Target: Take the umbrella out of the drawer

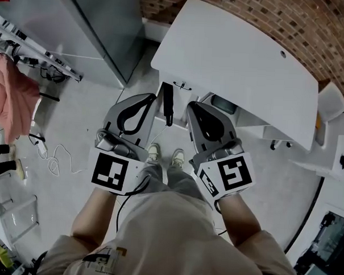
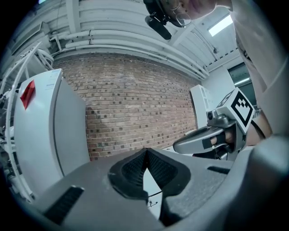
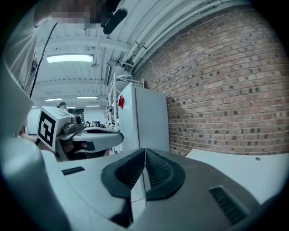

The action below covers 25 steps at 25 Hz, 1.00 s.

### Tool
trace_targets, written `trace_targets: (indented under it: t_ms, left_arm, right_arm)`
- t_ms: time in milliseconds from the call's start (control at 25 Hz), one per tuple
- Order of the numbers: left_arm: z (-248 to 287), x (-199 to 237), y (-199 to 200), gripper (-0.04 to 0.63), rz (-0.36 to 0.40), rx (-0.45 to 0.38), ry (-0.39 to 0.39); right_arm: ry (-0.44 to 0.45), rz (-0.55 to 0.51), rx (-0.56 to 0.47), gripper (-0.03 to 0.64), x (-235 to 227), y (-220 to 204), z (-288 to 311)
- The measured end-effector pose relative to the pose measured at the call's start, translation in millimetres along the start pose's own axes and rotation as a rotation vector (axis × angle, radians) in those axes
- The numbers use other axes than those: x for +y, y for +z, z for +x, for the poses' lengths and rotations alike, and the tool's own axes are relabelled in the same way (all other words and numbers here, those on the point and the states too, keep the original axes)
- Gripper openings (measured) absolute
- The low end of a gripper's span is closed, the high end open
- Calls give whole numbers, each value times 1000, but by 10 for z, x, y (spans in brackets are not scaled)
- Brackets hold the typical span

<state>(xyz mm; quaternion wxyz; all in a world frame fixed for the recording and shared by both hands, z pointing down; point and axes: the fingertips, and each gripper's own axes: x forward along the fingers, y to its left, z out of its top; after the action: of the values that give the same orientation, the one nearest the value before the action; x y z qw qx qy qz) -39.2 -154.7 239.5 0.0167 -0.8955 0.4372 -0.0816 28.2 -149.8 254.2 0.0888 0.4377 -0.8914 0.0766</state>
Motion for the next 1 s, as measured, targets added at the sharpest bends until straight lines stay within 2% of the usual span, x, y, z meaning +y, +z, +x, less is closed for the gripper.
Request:
trace_targets:
  t_ms: [240, 480, 600, 760, 1000]
  left_arm:
    - [339, 86, -407, 8, 3, 35, 6]
    - [584, 189, -877, 8, -39, 70, 7]
    - [696, 231, -1229, 8, -45, 112, 1]
    - [853, 299, -1778, 8, -14, 179, 6]
    - [1079, 319, -2561, 8, -77, 220, -2]
  right_arm:
    - [2, 16, 11, 9, -160, -271, 276]
    - [-8, 47, 66, 11, -302, -713, 567]
    - [-13, 72, 101, 15, -377, -1023, 711]
    - [-19, 112, 148, 29, -478, -1473, 919]
    - [-37, 141, 246, 77, -657, -2407, 1235]
